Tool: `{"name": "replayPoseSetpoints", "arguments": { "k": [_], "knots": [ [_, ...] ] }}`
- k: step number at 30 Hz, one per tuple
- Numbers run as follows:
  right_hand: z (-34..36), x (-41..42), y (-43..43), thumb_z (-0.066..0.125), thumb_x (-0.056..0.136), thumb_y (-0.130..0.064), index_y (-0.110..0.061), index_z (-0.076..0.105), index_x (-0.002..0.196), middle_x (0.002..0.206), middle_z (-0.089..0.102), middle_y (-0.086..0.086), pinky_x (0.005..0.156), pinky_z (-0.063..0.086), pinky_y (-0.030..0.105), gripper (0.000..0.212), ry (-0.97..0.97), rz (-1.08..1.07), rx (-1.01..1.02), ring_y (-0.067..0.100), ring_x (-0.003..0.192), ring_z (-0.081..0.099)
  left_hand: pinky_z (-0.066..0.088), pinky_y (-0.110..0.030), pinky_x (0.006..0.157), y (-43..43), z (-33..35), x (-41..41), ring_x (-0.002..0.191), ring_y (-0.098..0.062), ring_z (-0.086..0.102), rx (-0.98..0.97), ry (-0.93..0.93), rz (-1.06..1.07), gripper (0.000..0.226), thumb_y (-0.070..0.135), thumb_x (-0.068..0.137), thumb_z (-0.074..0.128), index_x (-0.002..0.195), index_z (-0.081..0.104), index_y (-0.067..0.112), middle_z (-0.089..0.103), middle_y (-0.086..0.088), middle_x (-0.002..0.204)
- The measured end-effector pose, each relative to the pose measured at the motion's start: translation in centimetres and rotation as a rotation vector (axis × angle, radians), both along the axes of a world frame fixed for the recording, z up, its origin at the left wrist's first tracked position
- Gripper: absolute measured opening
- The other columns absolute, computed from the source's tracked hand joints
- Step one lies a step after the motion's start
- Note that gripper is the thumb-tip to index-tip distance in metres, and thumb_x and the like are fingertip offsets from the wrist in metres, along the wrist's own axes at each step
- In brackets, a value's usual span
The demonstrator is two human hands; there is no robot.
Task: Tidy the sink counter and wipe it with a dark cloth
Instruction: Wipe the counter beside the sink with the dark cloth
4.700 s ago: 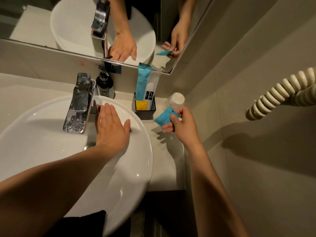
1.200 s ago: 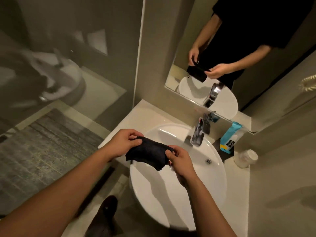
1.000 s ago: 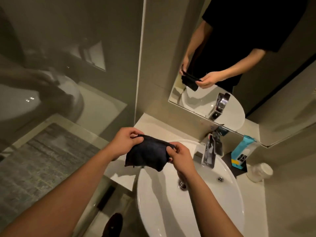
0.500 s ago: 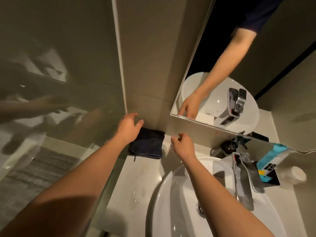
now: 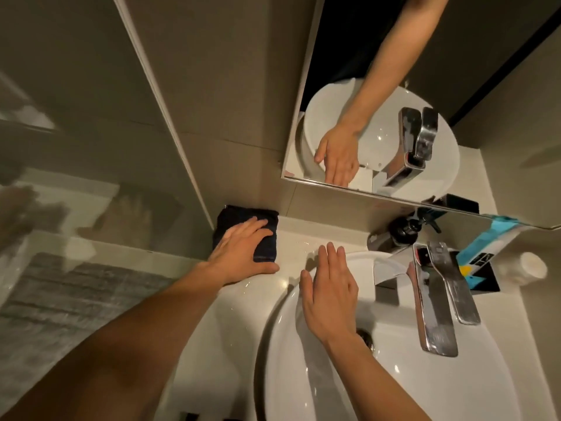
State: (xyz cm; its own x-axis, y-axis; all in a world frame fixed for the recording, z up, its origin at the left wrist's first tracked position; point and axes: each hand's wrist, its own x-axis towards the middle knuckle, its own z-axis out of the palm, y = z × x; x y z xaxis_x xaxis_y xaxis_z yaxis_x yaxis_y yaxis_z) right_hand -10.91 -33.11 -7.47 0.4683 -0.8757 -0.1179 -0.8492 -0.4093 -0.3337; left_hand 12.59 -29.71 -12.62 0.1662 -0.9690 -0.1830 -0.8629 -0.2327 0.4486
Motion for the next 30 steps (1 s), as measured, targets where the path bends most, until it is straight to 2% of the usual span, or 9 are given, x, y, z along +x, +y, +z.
{"name": "replayPoseSetpoints", "arguments": {
  "k": [2, 4, 7, 11, 15, 21, 26, 30],
  "knots": [
    [-0.2, 0.1, 0.0, 0.014, 0.102, -0.052, -0.019, 0.017, 0.163, 0.172, 0.007, -0.001, 0.126, 0.014, 0.040, 0.069, 0.020, -0.002, -0.011, 0.014, 0.159, -0.005, 0.010, -0.042, 0.127, 0.1, -0.6, -0.2, 0.157, -0.014, 0.009, -0.016, -0.056, -0.019, 0.098, 0.086, 0.072, 0.054, 0.151, 0.038, 0.031, 0.022, 0.010, 0.168],
    [-0.3, 0.2, 0.0, 0.015, 0.103, -0.051, -0.019, 0.018, 0.163, 0.172, 0.007, -0.001, 0.126, 0.014, 0.040, 0.068, 0.033, 0.002, -0.018, 0.015, 0.159, -0.004, 0.008, -0.040, 0.127, 0.2, -1.2, -0.4, 0.157, -0.013, 0.009, -0.066, -0.066, -0.006, 0.083, 0.077, 0.082, 0.054, 0.151, 0.041, 0.031, 0.022, 0.009, 0.168],
    [-0.3, 0.2, 0.0, 0.012, 0.102, -0.052, -0.019, 0.018, 0.163, 0.172, 0.007, -0.001, 0.126, 0.013, 0.040, 0.069, 0.038, 0.001, -0.017, 0.014, 0.159, -0.005, 0.012, -0.037, 0.126, 0.0, -1.7, -0.6, 0.155, -0.013, 0.020, -0.146, -0.040, 0.071, 0.051, 0.051, 0.100, 0.052, 0.145, 0.052, 0.028, 0.033, 0.005, 0.165],
    [-0.4, 0.1, 0.0, 0.013, 0.103, -0.052, -0.019, 0.018, 0.162, 0.173, 0.006, -0.001, 0.126, 0.012, 0.040, 0.068, 0.039, 0.004, -0.012, 0.014, 0.159, -0.006, 0.015, -0.032, 0.125, 0.1, -2.1, -0.4, 0.152, -0.015, 0.030, -0.170, 0.090, 0.123, 0.038, 0.037, 0.104, 0.050, 0.138, 0.061, 0.023, 0.041, 0.004, 0.159],
    [-0.3, 0.0, 0.0, 0.014, 0.103, -0.052, -0.019, 0.013, 0.163, 0.173, 0.000, -0.003, 0.126, 0.009, 0.039, 0.068, 0.025, 0.011, 0.004, 0.012, 0.158, -0.009, 0.019, -0.028, 0.123, 1.2, -1.9, -0.1, 0.146, -0.022, 0.039, -0.129, 0.246, 0.288, 0.042, 0.033, 0.104, 0.052, 0.145, 0.055, 0.024, 0.046, -0.001, 0.157],
    [-0.6, 0.1, 0.5, 0.018, 0.105, -0.052, -0.010, -0.009, 0.162, 0.171, -0.016, 0.006, 0.128, -0.001, 0.038, 0.076, 0.044, -0.047, 0.026, 0.018, 0.157, -0.016, 0.020, -0.031, 0.124, 5.1, -2.2, -1.3, 0.146, -0.024, 0.037, -0.059, 0.308, 0.362, 0.042, 0.036, 0.106, 0.047, 0.147, 0.053, 0.029, 0.044, 0.002, 0.159],
    [-0.6, 0.0, 1.1, 0.015, 0.102, -0.060, -0.004, -0.014, 0.159, 0.169, -0.021, 0.013, 0.128, -0.006, 0.042, 0.086, 0.095, -0.081, 0.062, 0.024, 0.157, -0.019, 0.025, -0.038, 0.124, 9.7, -2.8, -2.8, 0.146, -0.019, 0.041, -0.038, 0.336, 0.376, 0.056, 0.056, 0.098, 0.034, 0.145, 0.053, 0.033, 0.048, 0.004, 0.156],
    [-0.5, -0.4, 1.6, 0.018, 0.101, -0.064, -0.001, -0.012, 0.159, 0.169, -0.020, 0.017, 0.127, -0.007, 0.042, 0.091, 0.111, -0.079, 0.071, 0.026, 0.157, -0.016, 0.026, -0.041, 0.124, 13.0, -2.4, -4.6, 0.146, -0.021, 0.041, -0.034, 0.343, 0.414, 0.050, 0.049, 0.101, 0.038, 0.145, 0.054, 0.032, 0.046, 0.002, 0.157]
  ]
}}
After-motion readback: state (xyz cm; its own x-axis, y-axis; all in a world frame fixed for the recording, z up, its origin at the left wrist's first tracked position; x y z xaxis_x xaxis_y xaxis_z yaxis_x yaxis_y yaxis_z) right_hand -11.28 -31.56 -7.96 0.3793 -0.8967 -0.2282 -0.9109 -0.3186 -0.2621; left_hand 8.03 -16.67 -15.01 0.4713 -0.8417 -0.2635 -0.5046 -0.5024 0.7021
